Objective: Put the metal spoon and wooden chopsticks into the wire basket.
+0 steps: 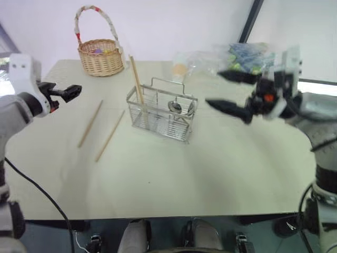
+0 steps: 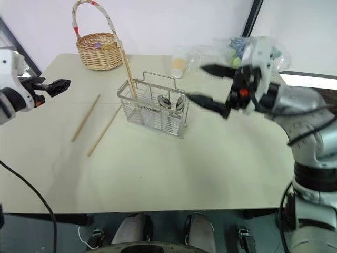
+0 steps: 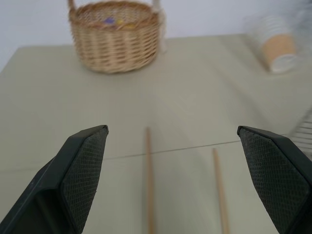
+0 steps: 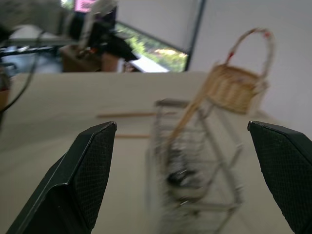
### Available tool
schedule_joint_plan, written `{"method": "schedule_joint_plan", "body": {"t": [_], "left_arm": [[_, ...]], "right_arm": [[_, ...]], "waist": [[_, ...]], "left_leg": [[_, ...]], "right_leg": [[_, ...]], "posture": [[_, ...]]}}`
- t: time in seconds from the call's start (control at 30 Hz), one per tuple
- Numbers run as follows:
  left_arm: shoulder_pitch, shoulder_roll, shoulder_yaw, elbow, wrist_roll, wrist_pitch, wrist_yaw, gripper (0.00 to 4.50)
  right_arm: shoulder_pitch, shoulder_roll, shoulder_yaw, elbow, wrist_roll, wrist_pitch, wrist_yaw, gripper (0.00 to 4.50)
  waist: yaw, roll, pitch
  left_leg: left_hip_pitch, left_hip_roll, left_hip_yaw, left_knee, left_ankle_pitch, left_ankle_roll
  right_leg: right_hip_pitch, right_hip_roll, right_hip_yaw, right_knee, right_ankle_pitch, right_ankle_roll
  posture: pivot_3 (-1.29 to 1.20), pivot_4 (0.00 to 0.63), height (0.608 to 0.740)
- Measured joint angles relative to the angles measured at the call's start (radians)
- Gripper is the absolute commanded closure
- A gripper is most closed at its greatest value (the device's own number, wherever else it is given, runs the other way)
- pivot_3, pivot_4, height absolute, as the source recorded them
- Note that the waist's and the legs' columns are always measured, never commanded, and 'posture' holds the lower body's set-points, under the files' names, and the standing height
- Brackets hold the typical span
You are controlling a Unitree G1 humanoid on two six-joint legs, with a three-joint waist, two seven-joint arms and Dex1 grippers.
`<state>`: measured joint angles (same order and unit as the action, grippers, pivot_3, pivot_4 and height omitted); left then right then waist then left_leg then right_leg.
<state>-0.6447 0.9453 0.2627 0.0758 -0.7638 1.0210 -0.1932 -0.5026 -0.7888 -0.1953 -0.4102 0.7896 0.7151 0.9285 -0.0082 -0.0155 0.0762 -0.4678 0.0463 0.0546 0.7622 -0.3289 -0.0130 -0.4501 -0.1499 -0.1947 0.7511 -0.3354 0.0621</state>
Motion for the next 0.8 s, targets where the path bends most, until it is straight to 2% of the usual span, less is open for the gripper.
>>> {"method": "schedule_joint_plan", "body": {"t": [0.1, 0.27, 0.43, 0.7, 0.8], "left_arm": [[-0.113, -0.035, -0.102, 0.180, 0.109, 0.004, -0.035, 0.00], [-0.222, -0.135, -0.246, 0.506, 0.278, -0.088, -0.166, 0.00], [-0.284, -0.209, -0.268, 0.796, 0.398, -0.202, -0.238, 0.00], [-0.391, -0.274, -0.270, 1.055, 0.552, -0.355, -0.307, 0.00], [-0.415, -0.300, -0.280, 1.100, 0.602, -0.393, -0.333, 0.86]], "right_arm": [[0.094, -0.013, -0.013, -0.068, 0.013, 0.012, -0.015, 0.07], [0.154, 0.000, -0.025, -0.140, 0.050, 0.038, -0.089, 0.07], [0.209, 0.001, -0.083, -0.204, 0.115, 0.057, -0.157, 0.07], [0.294, -0.023, -0.127, -0.269, 0.186, 0.068, -0.195, 0.07], [0.293, -0.024, -0.130, -0.270, 0.198, 0.067, -0.210, 0.00]], "waist": [[0.002, -0.001, 0.002], [0.013, -0.006, 0.001], [0.020, -0.010, 0.001], [0.022, -0.011, 0.001], [0.021, -0.011, 0.001]], "left_leg": [[0.008, 0.000, 0.002, -0.002, 0.000, 0.000], [0.007, 0.001, 0.004, -0.002, 0.001, -0.002], [0.006, 0.002, 0.004, -0.005, 0.005, -0.010], [0.007, 0.001, 0.004, -0.006, 0.002, -0.005], [0.008, 0.001, 0.004, -0.006, 0.002, -0.005]], "right_leg": [[0.007, -0.001, 0.000, -0.003, 0.000, 0.000], [0.006, -0.002, 0.000, -0.002, 0.000, 0.000], [0.006, -0.002, 0.000, -0.002, 0.000, -0.001], [0.008, -0.002, -0.001, -0.015, 0.001, -0.001], [0.008, -0.002, -0.001, -0.015, 0.001, -0.002]], "posture": [[0.00, 0.150, 0.623], [0.00, 0.150, 0.623], [0.00, 0.150, 0.623], [0.00, 0.150, 0.623], [0.00, 0.150, 0.623]]}}
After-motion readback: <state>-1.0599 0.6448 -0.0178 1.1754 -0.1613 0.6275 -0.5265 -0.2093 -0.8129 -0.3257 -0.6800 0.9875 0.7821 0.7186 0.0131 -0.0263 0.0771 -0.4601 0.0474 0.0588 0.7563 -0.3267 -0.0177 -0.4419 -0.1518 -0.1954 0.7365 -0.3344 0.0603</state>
